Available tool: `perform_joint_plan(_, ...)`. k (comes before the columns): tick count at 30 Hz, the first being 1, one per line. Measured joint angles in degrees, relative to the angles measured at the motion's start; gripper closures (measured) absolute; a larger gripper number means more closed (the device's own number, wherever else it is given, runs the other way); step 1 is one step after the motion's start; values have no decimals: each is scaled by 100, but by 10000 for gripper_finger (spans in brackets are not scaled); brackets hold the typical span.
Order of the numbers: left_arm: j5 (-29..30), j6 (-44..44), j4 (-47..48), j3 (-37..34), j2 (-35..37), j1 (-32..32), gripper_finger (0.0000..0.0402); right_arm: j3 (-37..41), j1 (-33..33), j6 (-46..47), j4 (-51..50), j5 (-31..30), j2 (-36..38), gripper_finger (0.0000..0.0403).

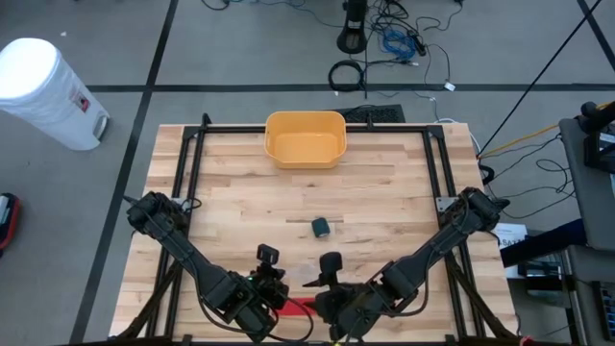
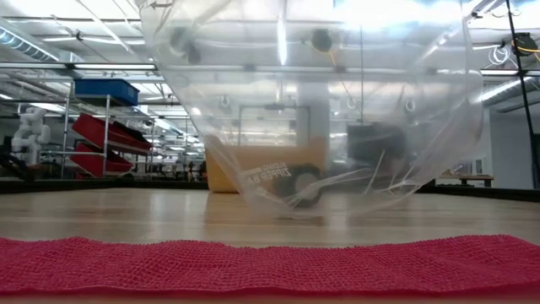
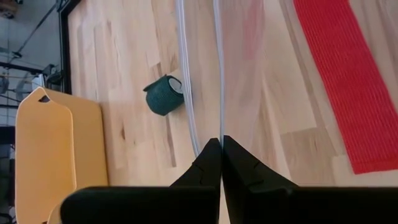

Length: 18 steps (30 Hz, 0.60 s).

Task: Roll bandage
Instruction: Open the transparent zip bag

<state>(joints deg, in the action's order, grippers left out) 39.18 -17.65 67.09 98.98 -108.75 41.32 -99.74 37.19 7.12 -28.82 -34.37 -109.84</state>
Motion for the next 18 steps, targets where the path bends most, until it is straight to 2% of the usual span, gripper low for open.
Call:
perform_joint_plan(13,2,4,-68,0,0,0,399,0,-128,769,-1077,6,-2,243)
perform_joint_plan(18,2,4,-68,0,0,4,399,-2,-128,732,-1115,-14,-4,243)
